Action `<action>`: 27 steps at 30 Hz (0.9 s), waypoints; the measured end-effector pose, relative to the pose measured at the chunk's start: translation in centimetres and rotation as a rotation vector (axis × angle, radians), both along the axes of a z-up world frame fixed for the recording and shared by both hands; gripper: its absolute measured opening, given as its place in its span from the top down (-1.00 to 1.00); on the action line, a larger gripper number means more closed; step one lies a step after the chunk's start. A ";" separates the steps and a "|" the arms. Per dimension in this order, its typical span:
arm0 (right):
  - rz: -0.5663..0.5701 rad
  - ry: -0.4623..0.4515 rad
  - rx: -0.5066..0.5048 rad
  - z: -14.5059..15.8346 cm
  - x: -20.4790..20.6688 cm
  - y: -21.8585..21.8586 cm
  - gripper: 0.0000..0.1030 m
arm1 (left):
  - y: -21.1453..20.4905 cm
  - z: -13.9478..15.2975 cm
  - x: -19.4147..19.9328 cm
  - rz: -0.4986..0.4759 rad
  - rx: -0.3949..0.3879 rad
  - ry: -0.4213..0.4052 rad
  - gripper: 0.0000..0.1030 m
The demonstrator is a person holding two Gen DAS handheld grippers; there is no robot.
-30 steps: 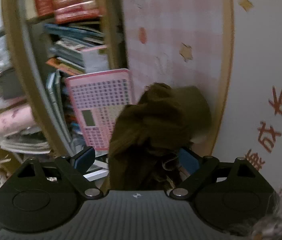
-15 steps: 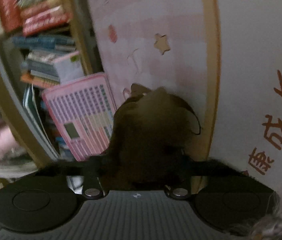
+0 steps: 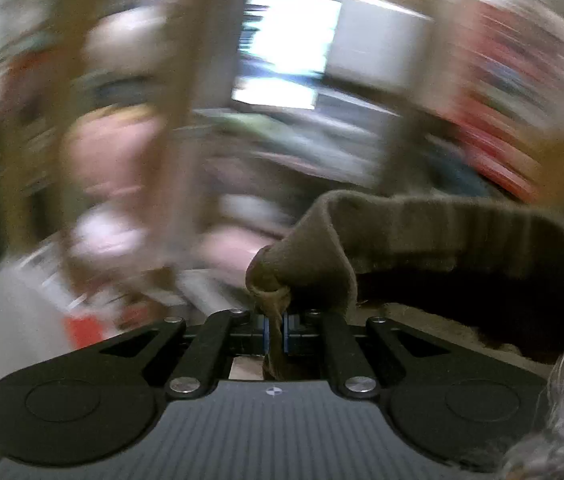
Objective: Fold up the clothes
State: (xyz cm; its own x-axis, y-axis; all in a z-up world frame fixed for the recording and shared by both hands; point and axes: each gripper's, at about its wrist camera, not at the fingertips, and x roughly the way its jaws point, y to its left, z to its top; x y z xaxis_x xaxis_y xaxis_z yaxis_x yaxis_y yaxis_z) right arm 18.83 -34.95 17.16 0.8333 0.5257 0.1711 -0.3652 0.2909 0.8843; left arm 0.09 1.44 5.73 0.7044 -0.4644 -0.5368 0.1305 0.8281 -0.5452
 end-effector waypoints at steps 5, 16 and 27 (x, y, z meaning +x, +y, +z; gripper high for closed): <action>0.215 -0.199 -0.292 5.7 -0.4 5.9 0.88 | 2.5 -1.0 -1.9 0.125 -0.012 0.032 0.25; 0.765 0.512 -0.902 -21.5 -2.9 23.6 0.87 | 7.2 -2.1 -4.7 0.392 0.077 0.138 0.25; 0.880 0.370 -1.024 -22.3 -7.8 26.6 0.01 | 7.1 -1.2 -2.6 0.395 0.130 0.103 0.25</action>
State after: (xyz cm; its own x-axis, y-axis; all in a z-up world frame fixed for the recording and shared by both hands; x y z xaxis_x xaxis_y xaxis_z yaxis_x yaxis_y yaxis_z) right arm 11.00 -8.31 -5.17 0.0810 0.6492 -0.7563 -0.5584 0.6581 0.5051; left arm -2.46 8.57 4.54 0.7542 -0.0937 -0.6500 -0.2602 0.8661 -0.4268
